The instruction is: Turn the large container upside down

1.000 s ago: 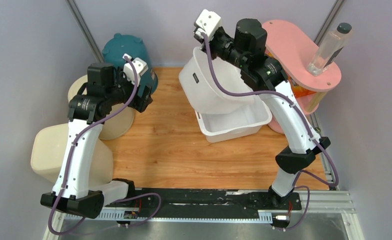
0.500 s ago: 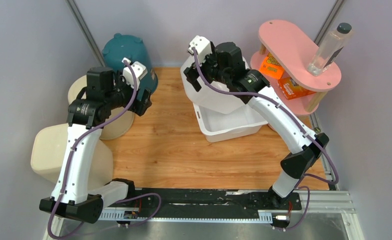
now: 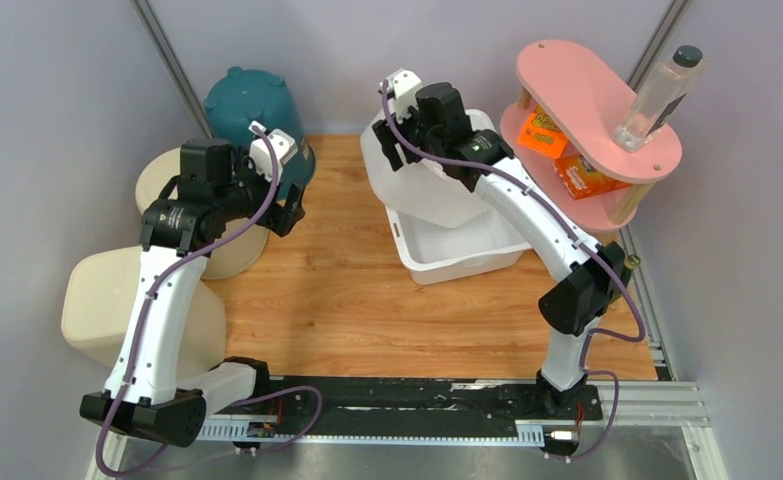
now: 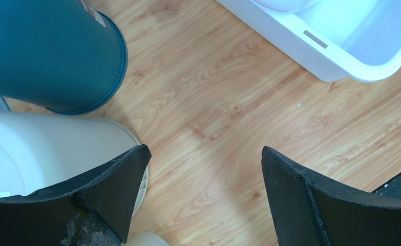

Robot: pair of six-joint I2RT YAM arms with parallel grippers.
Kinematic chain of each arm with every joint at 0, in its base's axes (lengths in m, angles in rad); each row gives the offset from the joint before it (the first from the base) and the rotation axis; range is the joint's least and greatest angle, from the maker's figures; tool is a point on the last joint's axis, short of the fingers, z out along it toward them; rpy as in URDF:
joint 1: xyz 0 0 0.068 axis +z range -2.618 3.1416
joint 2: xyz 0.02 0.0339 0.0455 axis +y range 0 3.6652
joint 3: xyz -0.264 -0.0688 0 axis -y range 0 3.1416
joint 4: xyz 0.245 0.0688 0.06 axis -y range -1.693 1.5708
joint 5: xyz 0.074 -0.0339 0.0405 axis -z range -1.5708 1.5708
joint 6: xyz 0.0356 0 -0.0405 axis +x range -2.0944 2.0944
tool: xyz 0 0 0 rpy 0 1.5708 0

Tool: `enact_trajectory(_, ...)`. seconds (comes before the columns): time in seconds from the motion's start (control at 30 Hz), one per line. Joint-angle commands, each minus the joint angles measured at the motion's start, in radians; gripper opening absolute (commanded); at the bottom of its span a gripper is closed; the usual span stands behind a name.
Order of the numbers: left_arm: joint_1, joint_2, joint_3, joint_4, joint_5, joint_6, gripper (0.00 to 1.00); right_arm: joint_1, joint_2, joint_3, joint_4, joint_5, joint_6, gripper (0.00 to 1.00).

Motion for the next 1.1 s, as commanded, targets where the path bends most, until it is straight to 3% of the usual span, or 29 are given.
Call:
enact_trajectory(0.0,0.005,-0.032,-0.009,0.015,0.007,0.005,0.92,-0.030,0.028,0.045,0.019,-0.069,0.085,0.72)
enact_trajectory(0.17,0.005,-0.043,-0.022,0.016,0.005,0.012,0.92,-0.041,0.032,0.057,0.018,-0.138,0.112,0.46)
enact_trajectory(0.4,0.005,-0.048,-0.024,0.016,-0.001,0.012,0.92,-0.043,-0.010,0.125,0.022,-0.169,0.085,0.01)
enact_trajectory(0.63,0.004,-0.049,0.018,0.008,-0.021,0.028,0.92,-0.043,-0.128,0.153,0.128,-0.284,0.022,0.00)
enact_trajectory(0.73,0.005,-0.045,0.056,-0.002,-0.042,0.046,0.92,-0.042,-0.181,0.118,0.195,-0.408,0.008,0.00)
enact_trajectory(1.07,0.005,-0.123,0.233,-0.078,-0.116,0.168,0.94,-0.011,-0.212,0.034,0.337,-0.731,0.128,0.00)
